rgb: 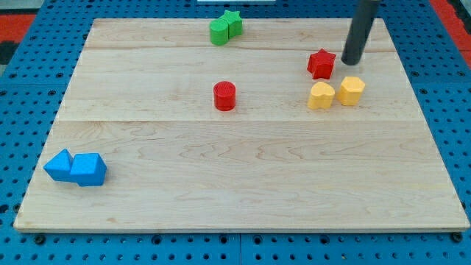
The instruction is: Place the red star right to the red circle
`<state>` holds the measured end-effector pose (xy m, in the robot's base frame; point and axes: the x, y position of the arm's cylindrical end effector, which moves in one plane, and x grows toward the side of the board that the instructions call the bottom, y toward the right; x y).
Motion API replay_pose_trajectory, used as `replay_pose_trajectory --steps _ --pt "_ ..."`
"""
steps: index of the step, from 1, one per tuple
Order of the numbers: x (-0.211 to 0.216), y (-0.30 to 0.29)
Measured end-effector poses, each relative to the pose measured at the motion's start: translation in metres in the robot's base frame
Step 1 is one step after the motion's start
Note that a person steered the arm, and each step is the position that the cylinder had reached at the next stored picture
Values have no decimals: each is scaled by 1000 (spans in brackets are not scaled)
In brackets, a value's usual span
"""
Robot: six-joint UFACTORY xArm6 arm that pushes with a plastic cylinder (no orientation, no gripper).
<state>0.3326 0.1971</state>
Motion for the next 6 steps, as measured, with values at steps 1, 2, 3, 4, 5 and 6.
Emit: replay_pose_trajectory --steps 1,2,3,4,5,6 --pt "4 -45" --pt "-36 -10" --pt "-52 -44" --pt "-10 -105" --pt "22 -162" --pt "42 -118"
